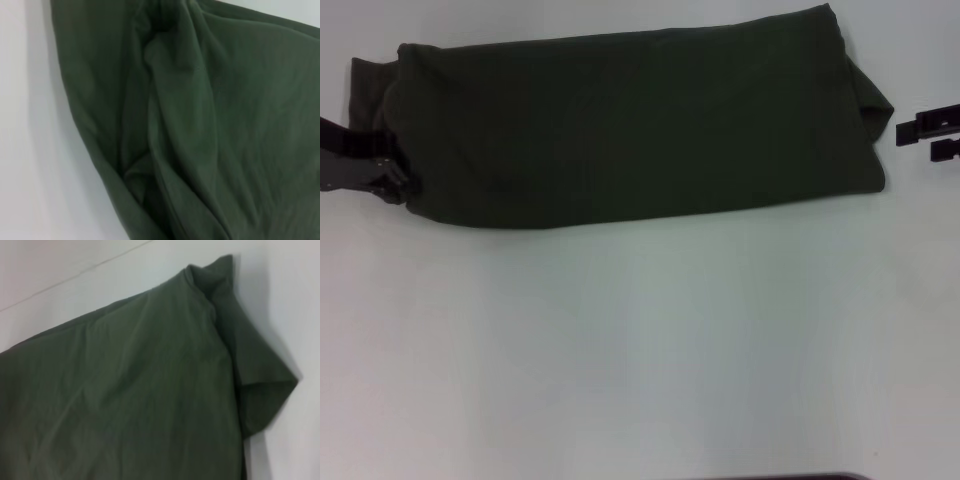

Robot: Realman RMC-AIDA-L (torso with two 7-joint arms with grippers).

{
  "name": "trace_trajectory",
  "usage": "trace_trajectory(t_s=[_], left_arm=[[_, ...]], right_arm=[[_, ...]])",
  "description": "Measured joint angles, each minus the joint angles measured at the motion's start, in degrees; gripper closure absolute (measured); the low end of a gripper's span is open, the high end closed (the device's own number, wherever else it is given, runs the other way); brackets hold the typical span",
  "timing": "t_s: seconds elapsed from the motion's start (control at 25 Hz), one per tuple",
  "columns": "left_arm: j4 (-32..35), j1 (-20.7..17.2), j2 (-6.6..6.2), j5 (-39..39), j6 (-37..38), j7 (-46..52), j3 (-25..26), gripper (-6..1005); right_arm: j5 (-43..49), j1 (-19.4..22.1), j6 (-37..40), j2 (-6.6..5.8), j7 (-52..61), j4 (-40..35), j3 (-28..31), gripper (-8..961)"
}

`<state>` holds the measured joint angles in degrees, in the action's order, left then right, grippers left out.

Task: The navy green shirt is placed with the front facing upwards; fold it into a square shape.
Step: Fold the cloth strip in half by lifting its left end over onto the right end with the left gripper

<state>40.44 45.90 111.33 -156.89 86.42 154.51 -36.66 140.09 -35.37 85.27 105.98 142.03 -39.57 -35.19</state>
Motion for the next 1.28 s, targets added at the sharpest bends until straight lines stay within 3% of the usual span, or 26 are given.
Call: trace_trajectory(t_s=[0.44, 1.28], left_arm=[[0.0, 0.3, 0.31, 0.0, -0.8, 0.0, -0.4, 944], [0.1, 0.4, 0.5, 0.0, -1.1, 0.0, -0.4, 945]], right_arm=[[-0.7, -0.1, -3.2, 1.05, 0.2, 4.8, 1.9, 174], [-0.7, -0.1, -7.0, 3.88, -1.0, 5.4, 2.1, 173]])
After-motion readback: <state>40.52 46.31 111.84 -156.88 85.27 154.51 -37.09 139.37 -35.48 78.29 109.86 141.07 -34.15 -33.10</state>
